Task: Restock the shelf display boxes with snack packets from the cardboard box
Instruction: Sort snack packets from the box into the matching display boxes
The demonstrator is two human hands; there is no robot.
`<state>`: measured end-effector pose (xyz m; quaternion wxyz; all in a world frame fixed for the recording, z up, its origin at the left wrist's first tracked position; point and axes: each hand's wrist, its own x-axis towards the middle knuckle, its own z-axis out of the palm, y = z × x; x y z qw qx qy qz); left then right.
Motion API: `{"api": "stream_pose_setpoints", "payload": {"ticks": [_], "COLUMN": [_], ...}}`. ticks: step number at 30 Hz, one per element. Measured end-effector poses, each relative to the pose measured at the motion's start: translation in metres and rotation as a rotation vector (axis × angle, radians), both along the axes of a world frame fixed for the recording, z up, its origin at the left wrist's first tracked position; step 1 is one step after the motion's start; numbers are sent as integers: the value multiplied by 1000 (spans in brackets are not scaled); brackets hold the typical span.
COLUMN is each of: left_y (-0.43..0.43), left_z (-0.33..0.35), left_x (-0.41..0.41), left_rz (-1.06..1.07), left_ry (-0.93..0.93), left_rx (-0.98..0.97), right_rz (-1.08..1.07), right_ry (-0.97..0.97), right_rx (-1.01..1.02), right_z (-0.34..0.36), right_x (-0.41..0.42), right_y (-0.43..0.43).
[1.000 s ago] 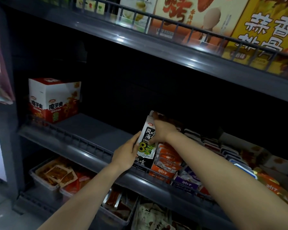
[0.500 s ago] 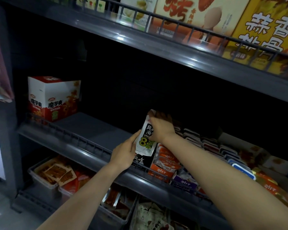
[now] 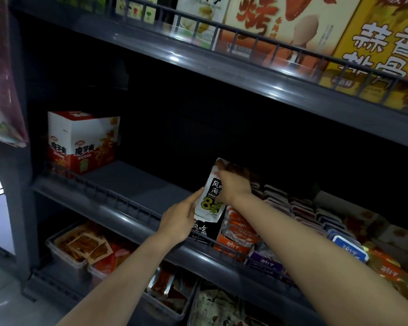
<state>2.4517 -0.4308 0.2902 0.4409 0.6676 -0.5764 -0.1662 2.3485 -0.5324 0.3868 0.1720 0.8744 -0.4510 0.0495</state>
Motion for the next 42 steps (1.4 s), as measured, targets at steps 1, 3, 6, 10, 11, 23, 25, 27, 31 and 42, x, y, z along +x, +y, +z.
{"api": "stream_pose_setpoints", "payload": {"ticks": [1,3,6,10,11,23,25,27,31,42], "left_y": [0,0,0,-3,-3,-9,-9,-8,-7,-6], "left_z": [0,1,2,-3,-3,14,13,12,11,4], "left_x": [1,2,3,3,3,-13,-13,-13,-13,-15], "left_rz": [-8,-30,-57,-86,-100,-109,-129,-136,-112,-49], "left_ry": [-4,-3,15,26,43,-167,-167,-161,-245,-333], "left_rx": [-2,6,16,-34,-41,-37,4,14,27,-88], "right_rz": [-3,-5,-33,-80,-83,41,20,-15,-34,76], "right_ry": [10,14,-35,-156,-171,-288,-289,-270,-329,-460], "right_rx": [14,59,203,541,569,318,246,197,244,286], "right_z": [0,4,14,28,32,33,29,24,13,22], "right_x": [0,-2,-6,-9,-9,-36,-32,-29,-27,-37], "right_y": [-1,-2,-6,-10,-11,-13,-19,-25,-31,-27]}}
